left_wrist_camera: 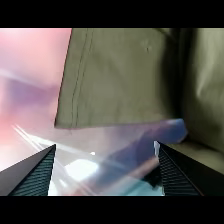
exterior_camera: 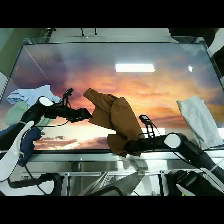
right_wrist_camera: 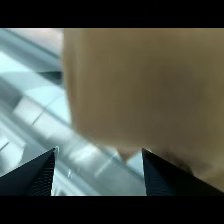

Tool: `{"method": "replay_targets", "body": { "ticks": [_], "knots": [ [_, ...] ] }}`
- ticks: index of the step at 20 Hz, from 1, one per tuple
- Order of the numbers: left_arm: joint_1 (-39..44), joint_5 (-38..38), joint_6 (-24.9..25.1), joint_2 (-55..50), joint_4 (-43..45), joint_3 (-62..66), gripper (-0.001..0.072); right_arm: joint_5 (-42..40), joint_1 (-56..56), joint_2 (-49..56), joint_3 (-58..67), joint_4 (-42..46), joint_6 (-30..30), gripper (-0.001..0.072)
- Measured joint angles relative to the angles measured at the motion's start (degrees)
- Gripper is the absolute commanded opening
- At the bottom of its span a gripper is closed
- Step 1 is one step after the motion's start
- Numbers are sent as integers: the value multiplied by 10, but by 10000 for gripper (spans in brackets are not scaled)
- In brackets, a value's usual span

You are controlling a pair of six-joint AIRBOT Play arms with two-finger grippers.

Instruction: Fold the shirts.

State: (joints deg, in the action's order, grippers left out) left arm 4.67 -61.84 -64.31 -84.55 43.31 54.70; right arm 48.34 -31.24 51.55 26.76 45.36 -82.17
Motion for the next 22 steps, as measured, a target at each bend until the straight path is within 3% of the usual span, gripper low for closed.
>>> {"method": "replay_targets", "body": {
  "ticks": [2, 3, 4, 12, 22],
  "knots": [
    [14, 0, 6, -47, -3, 38, 678, -35, -19, 45, 0, -20, 14, 585],
    [20, -3, 8, -71, -4, 57, 539, -45, -24, 61, 1, -29, 22, 579],
    [25, -9, 9, -90, -5, 73, 466, -54, -28, 74, 3, -37, 29, 579],
    [37, -71, 12, -174, -15, 149, 466, -74, -29, 102, 14, -56, 48, 579],
    [-49, -97, 19, -144, 18, 156, 466, 12, 23, 28, 20, -54, 57, 579]
  ]
}}
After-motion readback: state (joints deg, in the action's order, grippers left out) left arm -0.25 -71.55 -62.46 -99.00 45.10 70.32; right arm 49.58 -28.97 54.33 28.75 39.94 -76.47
